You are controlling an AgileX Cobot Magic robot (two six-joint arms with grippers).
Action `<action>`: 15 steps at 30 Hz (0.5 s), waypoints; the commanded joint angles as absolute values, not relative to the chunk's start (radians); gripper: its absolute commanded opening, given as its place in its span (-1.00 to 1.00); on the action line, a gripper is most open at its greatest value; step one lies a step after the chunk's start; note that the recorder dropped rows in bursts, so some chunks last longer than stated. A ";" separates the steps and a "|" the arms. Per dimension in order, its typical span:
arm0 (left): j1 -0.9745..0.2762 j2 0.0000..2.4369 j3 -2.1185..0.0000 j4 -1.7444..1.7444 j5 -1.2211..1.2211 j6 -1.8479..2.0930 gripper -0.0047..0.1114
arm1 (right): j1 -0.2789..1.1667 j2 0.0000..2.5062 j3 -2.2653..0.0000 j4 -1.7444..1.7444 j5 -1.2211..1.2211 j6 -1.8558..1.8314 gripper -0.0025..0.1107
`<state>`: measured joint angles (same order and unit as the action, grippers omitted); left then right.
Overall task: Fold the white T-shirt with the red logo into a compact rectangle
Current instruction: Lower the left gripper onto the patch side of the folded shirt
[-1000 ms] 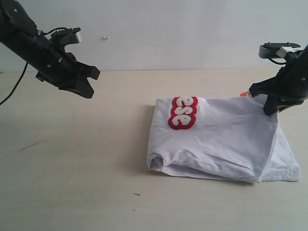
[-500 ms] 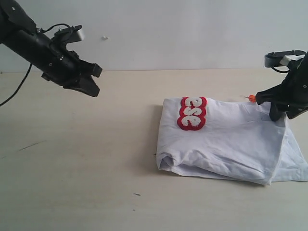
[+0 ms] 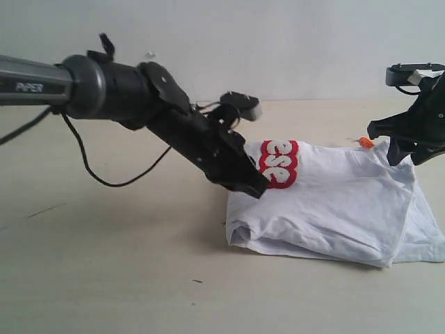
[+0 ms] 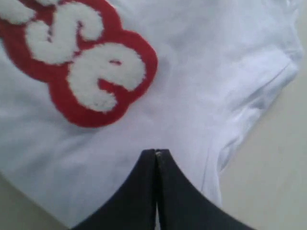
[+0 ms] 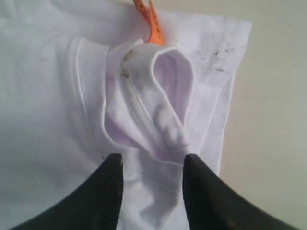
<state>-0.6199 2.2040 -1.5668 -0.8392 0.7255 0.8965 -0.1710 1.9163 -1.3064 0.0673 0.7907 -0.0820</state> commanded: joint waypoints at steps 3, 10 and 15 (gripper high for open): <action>-0.649 2.289 -1.595 -0.610 0.732 0.684 -0.92 | -0.176 1.910 -1.313 0.079 0.799 -0.087 -0.36; -0.605 2.300 -1.595 -0.284 0.811 0.443 -0.92 | -0.176 1.910 -1.313 0.083 0.799 -0.087 -0.39; -0.509 2.260 -1.486 -0.341 0.853 0.443 -0.92 | -0.176 1.907 -1.318 0.235 0.807 -0.209 -0.39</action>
<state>-0.5517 2.2554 -1.5653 -0.4111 0.8127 0.4562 -0.1716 1.9146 -1.3064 0.1639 0.7974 -0.1398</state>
